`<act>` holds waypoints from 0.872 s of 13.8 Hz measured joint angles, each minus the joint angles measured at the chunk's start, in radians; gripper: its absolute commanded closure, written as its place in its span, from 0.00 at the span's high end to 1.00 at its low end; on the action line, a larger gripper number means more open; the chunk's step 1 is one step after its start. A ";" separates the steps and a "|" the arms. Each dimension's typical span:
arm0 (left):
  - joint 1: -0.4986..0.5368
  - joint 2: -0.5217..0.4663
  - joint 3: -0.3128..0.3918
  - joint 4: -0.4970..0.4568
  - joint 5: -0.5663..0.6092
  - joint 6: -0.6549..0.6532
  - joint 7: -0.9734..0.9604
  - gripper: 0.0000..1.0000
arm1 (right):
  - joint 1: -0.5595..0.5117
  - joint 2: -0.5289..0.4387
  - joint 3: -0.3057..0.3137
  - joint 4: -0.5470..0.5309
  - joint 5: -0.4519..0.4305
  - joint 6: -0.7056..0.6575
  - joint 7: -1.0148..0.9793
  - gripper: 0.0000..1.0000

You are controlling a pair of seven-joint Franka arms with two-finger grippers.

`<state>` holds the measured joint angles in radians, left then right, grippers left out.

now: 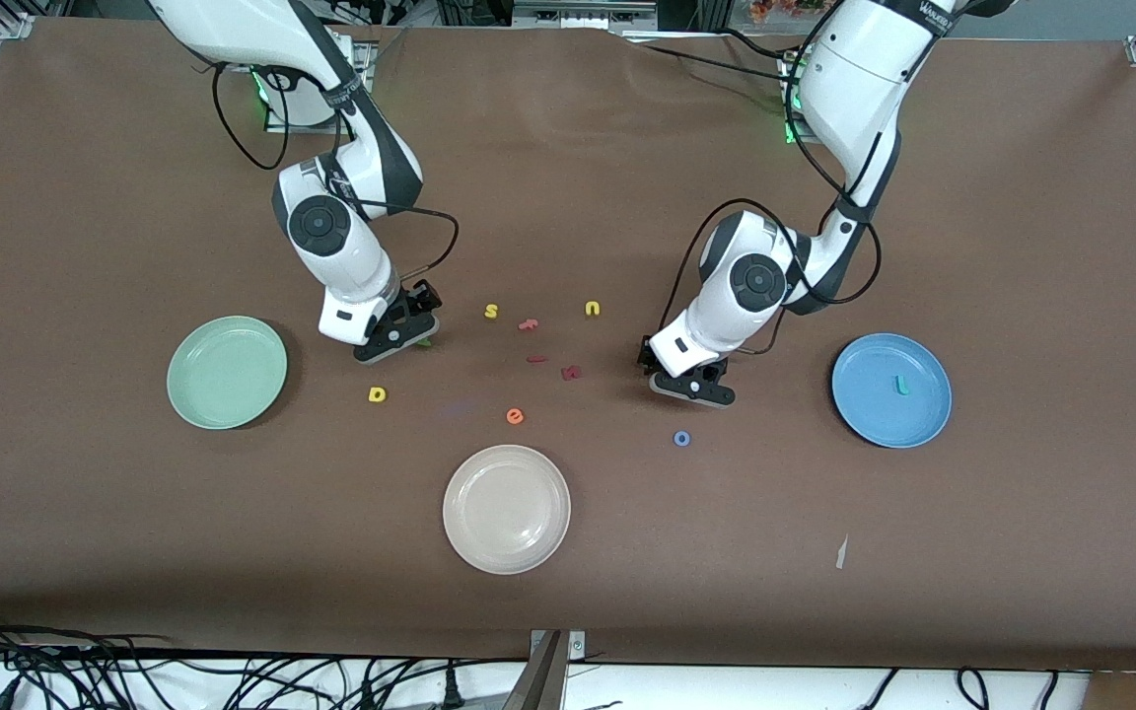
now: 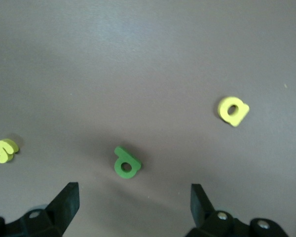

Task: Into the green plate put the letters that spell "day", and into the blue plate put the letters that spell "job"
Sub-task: 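Grasp the green d with the right gripper while the left carries pink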

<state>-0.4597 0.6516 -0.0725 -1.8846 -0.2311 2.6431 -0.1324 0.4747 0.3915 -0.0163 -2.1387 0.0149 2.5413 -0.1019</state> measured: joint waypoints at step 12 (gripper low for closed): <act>0.026 -0.016 0.016 0.000 0.006 -0.040 0.010 0.12 | 0.008 0.087 0.015 0.012 0.000 0.068 -0.394 0.94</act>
<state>-0.4339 0.6354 -0.0562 -1.8848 -0.2255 2.6034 -0.1228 0.4832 0.4786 -0.0013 -2.1271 0.0147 2.6094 -0.4961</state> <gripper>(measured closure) 0.687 0.013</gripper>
